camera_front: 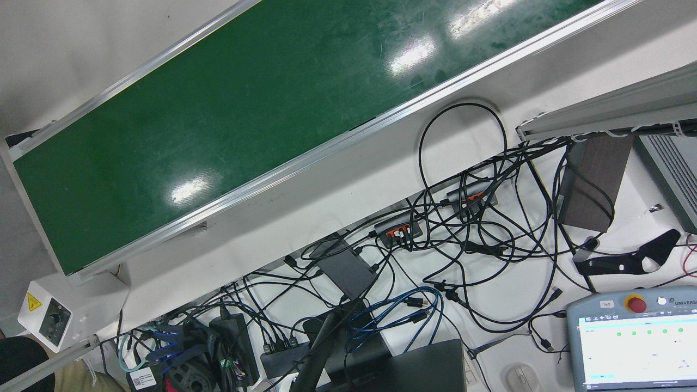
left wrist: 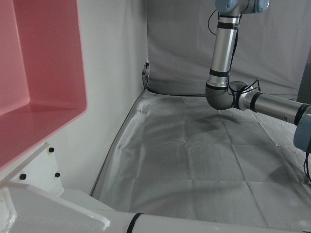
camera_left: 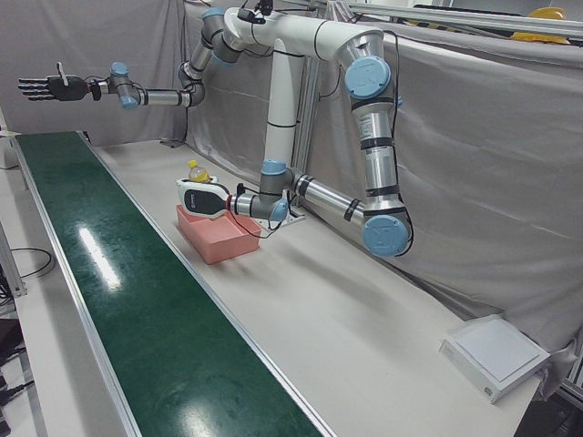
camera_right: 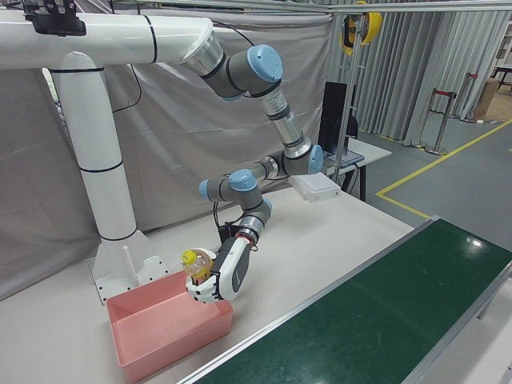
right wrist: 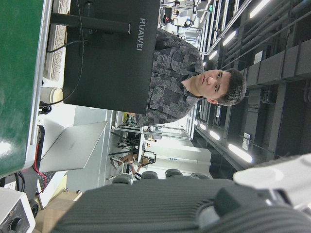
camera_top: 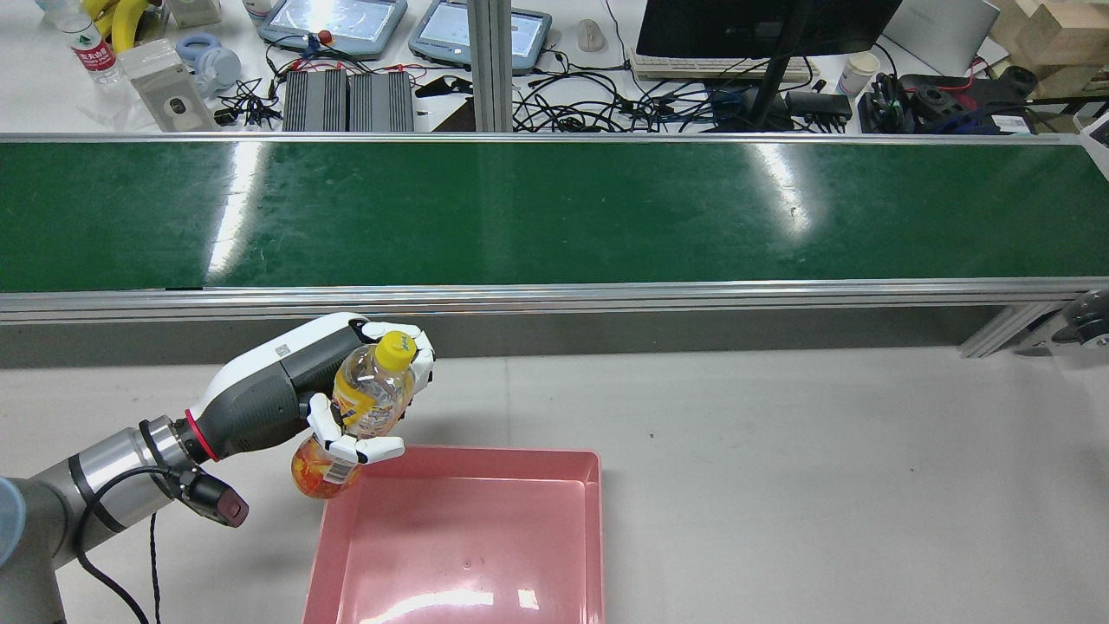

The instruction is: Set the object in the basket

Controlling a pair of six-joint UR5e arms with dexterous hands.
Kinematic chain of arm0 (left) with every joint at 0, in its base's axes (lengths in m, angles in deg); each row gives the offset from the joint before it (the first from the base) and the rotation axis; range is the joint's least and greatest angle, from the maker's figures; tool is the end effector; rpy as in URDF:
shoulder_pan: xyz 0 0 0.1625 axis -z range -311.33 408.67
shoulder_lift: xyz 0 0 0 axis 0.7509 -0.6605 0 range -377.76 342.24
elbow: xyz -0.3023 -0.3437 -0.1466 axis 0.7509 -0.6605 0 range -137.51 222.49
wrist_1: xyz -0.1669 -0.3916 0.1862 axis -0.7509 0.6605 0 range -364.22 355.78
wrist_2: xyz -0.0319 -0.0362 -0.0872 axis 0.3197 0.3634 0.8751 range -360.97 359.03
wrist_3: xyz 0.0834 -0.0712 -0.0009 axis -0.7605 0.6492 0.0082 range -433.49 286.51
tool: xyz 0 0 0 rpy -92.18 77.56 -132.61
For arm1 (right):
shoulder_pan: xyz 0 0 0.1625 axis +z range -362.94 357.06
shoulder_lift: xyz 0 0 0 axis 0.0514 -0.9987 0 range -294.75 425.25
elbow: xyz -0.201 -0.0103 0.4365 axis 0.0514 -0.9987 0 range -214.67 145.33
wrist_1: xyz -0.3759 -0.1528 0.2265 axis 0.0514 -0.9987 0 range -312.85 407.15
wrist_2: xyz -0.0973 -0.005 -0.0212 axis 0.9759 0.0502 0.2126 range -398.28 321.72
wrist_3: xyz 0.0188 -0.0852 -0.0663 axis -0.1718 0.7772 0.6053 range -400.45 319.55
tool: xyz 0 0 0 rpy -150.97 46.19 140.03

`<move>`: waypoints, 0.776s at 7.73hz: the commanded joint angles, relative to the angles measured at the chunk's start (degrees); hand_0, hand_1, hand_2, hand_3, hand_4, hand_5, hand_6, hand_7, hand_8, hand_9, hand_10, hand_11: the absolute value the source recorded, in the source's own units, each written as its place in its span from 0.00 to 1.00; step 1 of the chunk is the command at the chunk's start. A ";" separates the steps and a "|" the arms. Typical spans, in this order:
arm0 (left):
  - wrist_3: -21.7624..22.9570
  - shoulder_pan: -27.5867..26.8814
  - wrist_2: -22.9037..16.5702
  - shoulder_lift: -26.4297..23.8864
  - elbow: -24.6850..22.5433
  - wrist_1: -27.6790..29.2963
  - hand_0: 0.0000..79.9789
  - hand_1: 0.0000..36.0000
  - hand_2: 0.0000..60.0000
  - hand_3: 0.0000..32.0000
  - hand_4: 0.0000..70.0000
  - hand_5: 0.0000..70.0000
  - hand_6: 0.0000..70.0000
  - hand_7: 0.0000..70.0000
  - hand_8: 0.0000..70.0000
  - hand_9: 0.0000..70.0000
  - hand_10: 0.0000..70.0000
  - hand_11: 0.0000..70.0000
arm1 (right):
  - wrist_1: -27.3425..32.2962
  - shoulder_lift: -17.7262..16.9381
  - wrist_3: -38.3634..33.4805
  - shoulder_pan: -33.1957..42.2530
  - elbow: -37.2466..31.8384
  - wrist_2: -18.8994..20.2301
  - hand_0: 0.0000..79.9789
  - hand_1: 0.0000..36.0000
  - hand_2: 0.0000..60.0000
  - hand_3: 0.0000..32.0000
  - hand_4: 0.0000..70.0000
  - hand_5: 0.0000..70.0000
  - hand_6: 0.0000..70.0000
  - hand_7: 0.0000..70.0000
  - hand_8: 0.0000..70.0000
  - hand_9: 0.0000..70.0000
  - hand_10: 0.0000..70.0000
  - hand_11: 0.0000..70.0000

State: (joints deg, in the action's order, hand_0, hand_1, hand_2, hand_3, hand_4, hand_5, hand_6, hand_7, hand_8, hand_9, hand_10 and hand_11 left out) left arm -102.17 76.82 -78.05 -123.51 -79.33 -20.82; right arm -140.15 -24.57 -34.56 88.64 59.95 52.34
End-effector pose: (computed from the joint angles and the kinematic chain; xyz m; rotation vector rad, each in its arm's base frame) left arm 0.4314 -0.4098 0.3270 -0.5196 2.2658 -1.1109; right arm 0.1473 -0.5464 0.7103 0.1270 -2.1271 2.2238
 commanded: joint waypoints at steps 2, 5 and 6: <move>-1.64 -4.07 0.61 1.34 -0.88 0.00 0.78 0.42 0.08 0.00 0.56 1.00 0.64 0.87 0.84 1.00 0.99 1.00 | 0.00 0.00 0.00 0.00 -0.05 0.00 0.00 0.00 0.00 0.00 0.00 0.00 0.00 0.00 0.00 0.00 0.00 0.00; -1.74 -4.16 0.96 10.01 -7.10 3.92 0.66 0.00 0.00 0.00 0.36 0.57 0.13 0.21 0.27 0.35 0.44 0.64 | 0.00 0.00 0.09 0.00 -0.14 0.00 0.00 0.00 0.00 0.00 0.00 0.00 0.00 0.00 0.00 0.00 0.00 0.00; -1.74 -4.60 2.09 10.30 -7.12 4.39 0.66 0.00 0.00 0.00 0.32 0.46 0.09 0.12 0.19 0.24 0.32 0.48 | 0.00 0.00 0.09 0.00 -0.14 0.00 0.00 0.00 0.00 0.00 0.00 0.00 0.00 0.00 0.00 0.00 0.00 0.00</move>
State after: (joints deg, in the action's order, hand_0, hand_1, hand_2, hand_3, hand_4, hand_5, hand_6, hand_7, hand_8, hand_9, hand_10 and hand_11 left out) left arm -103.84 72.80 -77.27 -116.96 -84.14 -19.08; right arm -140.15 -24.57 -34.53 88.64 59.86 52.34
